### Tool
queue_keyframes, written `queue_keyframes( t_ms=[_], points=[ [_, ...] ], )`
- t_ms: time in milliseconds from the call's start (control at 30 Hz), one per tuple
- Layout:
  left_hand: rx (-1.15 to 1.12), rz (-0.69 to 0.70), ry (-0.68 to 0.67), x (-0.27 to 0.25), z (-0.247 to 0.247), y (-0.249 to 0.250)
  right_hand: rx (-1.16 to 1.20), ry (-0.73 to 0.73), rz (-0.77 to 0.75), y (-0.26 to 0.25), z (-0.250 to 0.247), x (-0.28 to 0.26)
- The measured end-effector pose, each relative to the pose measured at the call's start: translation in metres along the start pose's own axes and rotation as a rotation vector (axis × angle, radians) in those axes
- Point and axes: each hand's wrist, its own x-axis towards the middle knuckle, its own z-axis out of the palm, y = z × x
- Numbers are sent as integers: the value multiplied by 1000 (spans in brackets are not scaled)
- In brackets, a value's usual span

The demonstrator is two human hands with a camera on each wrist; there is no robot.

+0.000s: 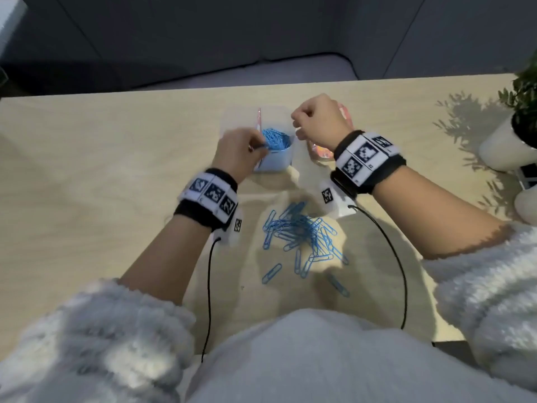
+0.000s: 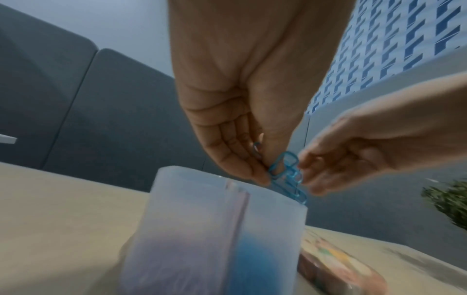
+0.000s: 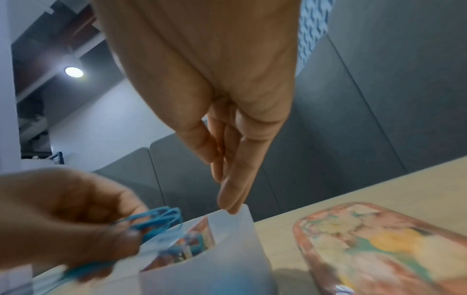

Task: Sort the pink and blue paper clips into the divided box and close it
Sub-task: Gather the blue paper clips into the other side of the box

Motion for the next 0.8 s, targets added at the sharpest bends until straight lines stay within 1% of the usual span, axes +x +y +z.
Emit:
queue_keyframes(
  t_ms=[67, 133, 200, 267, 333, 367, 400, 433, 467, 500, 533, 567, 600, 667, 700, 733, 800],
  points=[
    [35, -57, 25, 26, 0, 8, 118, -2, 4, 15, -8, -18],
    [124, -137, -27, 47, 3, 16, 170, -48, 43, 34, -13, -38],
    [222, -168, -84, 63, 8, 24, 170, -97, 92, 54, -16, -59],
    [287, -161, -139, 71, 14, 31, 21, -159, 61, 73, -17, -79],
    [324, -149, -188, 73, 21, 32, -182, -308, -1, 90, -15, -102],
    [326, -144, -205, 71, 23, 31, -243, -400, -16, 99, -13, -114],
    [320, -119, -210, 67, 24, 29, -274, -478, -36, 106, -10, -126],
    [293, -60, -192, 62, 23, 27, -291, -539, -41, 114, -7, -138],
    [254, 29, -152, 52, 22, 25, -308, -579, -36, 120, -4, -150],
    [209, 121, -99, 40, 20, 22, -336, -596, -25, 126, -3, -160],
    [145, 184, -61, 25, 18, 17, -376, -596, -23, 131, -2, -170],
    [78, 206, -65, 8, 17, 11, -421, -594, -39, 134, -1, -178],
    [33, 199, -122, -10, 18, 2, -446, -590, -68, 136, 1, -186],
    [4, 127, -355, -47, 22, -20, -415, -571, -78, 141, 3, -194],
    [6, 79, -475, -64, 25, -33, -371, -561, -57, 143, 4, -194],
    [14, 41, -564, -81, 29, -43, -318, -550, -41, 145, 6, -192],
    [35, -11, -668, -108, 38, -54, -218, -520, -9, 144, 13, -184]
  ],
)
